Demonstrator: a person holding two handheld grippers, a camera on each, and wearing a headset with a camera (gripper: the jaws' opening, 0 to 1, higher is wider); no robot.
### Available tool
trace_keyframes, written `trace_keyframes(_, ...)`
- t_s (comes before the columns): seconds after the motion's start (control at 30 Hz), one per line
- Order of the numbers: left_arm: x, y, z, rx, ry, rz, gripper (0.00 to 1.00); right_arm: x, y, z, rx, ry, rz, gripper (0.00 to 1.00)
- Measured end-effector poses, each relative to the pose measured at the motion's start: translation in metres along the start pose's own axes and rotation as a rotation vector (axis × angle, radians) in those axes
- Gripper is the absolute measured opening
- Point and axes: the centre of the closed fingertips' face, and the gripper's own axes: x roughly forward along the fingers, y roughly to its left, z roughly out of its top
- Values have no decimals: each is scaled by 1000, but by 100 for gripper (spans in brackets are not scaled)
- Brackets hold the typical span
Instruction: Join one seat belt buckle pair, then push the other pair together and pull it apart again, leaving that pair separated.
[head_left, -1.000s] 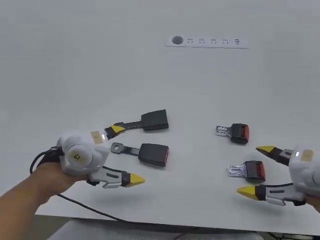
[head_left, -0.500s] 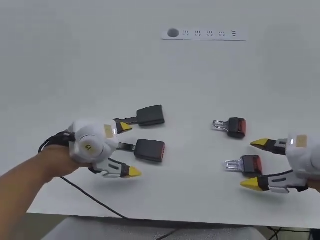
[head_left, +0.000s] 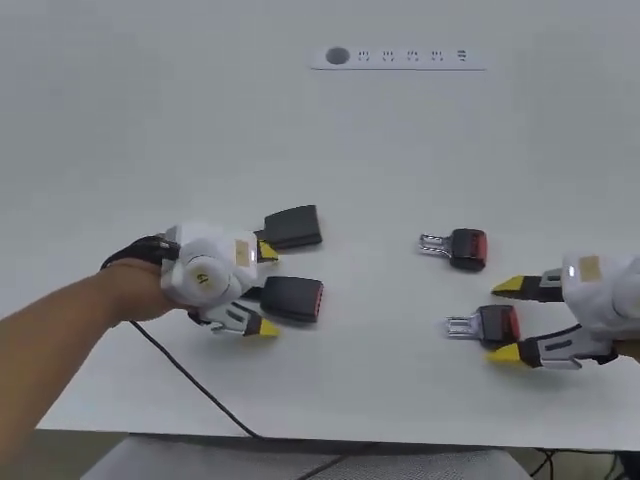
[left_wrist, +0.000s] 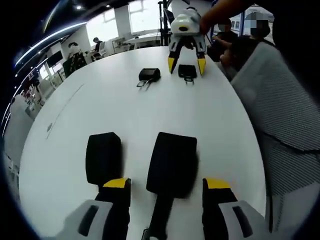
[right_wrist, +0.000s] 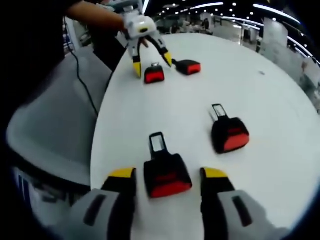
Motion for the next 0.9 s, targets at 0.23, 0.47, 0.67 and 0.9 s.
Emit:
trace_keyframes(0.23, 2, -5, 3, -11, -8, -48, 51, -1, -1, -2, -29, 11, 17, 50)
trace_keyframes(0.47, 2, -2, 4, -27, -8, -41, 42, -1, 3, -3, -47, 11, 33, 42)
trace_keyframes(0.67, 2, -3, 5, -34, -3, -31, 36, -1, 1, -7, -67, 9, 23, 38)
trace_keyframes(0.9, 0, -9, 3, -65, -42, -11, 35, -2, -2, -8, 2, -92, -16, 37)
